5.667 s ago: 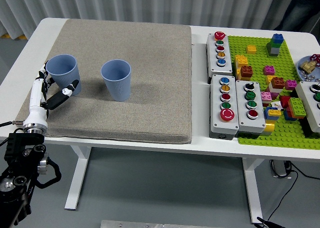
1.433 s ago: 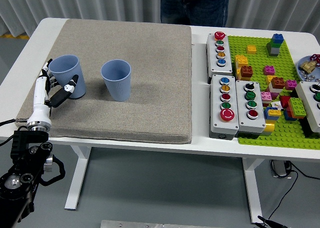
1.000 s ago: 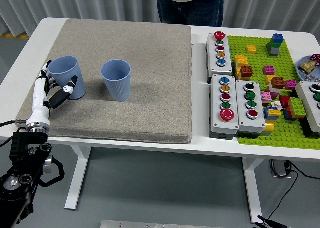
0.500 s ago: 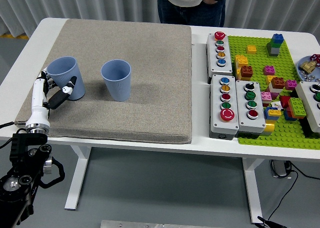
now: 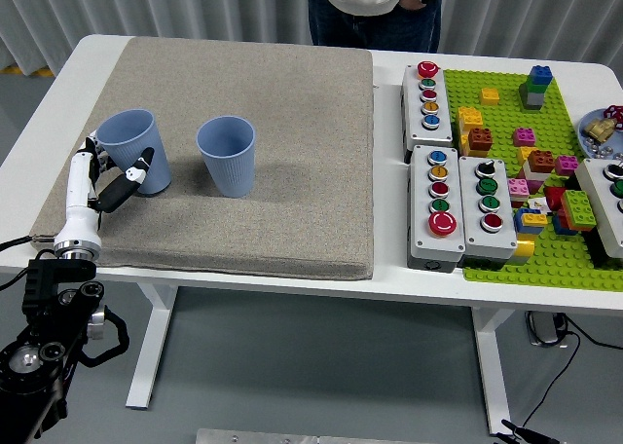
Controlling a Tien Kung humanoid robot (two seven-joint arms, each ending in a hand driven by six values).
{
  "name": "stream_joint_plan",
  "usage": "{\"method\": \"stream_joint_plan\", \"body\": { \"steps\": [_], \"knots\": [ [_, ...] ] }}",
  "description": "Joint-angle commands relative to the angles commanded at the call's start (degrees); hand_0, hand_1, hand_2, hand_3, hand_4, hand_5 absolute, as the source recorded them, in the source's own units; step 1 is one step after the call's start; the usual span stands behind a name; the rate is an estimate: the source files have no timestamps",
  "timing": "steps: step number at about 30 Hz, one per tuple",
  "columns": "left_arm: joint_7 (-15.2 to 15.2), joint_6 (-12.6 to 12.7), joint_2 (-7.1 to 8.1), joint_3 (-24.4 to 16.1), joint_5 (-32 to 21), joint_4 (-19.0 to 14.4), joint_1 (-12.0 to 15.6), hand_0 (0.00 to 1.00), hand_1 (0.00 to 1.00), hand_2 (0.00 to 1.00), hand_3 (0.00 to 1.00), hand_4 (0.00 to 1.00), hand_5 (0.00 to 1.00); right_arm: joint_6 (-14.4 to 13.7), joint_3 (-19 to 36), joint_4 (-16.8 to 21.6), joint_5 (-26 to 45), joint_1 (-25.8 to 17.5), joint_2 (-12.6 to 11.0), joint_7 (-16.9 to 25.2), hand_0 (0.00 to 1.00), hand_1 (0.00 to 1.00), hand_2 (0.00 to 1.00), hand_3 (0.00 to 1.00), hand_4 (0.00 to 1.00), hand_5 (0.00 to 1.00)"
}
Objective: Pick cup pour cup place
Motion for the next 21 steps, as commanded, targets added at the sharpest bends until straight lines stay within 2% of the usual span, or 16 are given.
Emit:
{"method": "stream_joint_plan", "body": {
  "steps": [8, 17, 18, 21],
  "knots": [
    [-0.2, 0.8, 0.19, 0.0, 1.4, -0.6, 0.1, 0.620, 0.608, 0.761, 0.719, 0.727, 0.370, 0.0, 0.0, 0.0, 0.0, 0.0, 0.0, 0.0, 0.765, 0.701, 0.747, 0.627, 0.207, 0.240],
    [0.0, 1.0, 1.70, -0.3, 3.9, -2.3, 0.4, 0.597, 0.601, 0.758, 0.715, 0.725, 0.370, 0.0, -0.1, 0.0, 0.1, 0.0, -0.2, 0.2, 0.765, 0.701, 0.747, 0.627, 0.207, 0.240],
    [0.0, 0.9, 1.77, -0.2, 3.9, -2.4, 0.5, 0.522, 0.587, 0.744, 0.712, 0.720, 0.362, 0.0, -0.1, 0.0, 0.1, 0.0, -0.2, 0.2, 0.765, 0.701, 0.747, 0.626, 0.205, 0.239],
    [-0.2, 0.8, 1.97, -0.1, 4.4, -2.9, 0.7, 0.522, 0.587, 0.744, 0.712, 0.720, 0.362, 0.0, 0.0, 0.0, 0.1, 0.0, -0.2, 0.2, 0.765, 0.701, 0.747, 0.626, 0.205, 0.239]
  ]
}}
